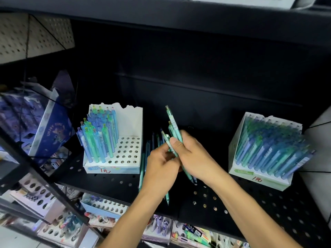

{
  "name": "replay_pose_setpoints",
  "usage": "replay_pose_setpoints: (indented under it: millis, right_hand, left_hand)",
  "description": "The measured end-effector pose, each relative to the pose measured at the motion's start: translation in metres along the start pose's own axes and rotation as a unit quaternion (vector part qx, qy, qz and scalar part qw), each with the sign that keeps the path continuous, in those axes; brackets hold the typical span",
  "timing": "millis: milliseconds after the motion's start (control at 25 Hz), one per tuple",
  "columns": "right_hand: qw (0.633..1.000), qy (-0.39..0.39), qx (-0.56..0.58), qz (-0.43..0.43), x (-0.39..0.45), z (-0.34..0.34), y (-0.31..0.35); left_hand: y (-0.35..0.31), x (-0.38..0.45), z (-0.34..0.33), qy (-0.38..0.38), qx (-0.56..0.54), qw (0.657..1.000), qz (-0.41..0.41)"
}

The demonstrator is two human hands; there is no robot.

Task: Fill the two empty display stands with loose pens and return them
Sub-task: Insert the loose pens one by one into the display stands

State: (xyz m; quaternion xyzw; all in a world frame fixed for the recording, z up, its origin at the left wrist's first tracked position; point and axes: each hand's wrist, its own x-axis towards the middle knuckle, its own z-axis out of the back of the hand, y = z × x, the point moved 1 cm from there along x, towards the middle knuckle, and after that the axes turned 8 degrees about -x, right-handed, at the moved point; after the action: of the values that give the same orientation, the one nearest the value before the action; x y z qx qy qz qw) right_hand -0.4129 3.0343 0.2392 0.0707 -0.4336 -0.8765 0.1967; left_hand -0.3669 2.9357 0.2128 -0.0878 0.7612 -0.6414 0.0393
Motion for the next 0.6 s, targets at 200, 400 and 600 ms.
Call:
replay_pose_setpoints:
  millis: [200, 400, 600]
  right_hand:
    - [0.996, -0.084, 0.025, -0.012, 0.007, -0.001, 0.011]
    - [0.986, -0.061, 0.145, -0.048, 0.006, -0.005, 0.023]
    - [0.986, -0.049, 0.157, -0.002, 0.002, -0.026, 0.032]
  left_hand:
    - [-0.015, -0.005, 0.009, -0.084, -0.077, 0.994, -0.001]
    - [-0.019, -0.004, 0.023, -0.031, -0.084, 0.995, 0.032]
    - [-0.015, -0.004, 0.032, 0.0, -0.006, 1.0, -0.022]
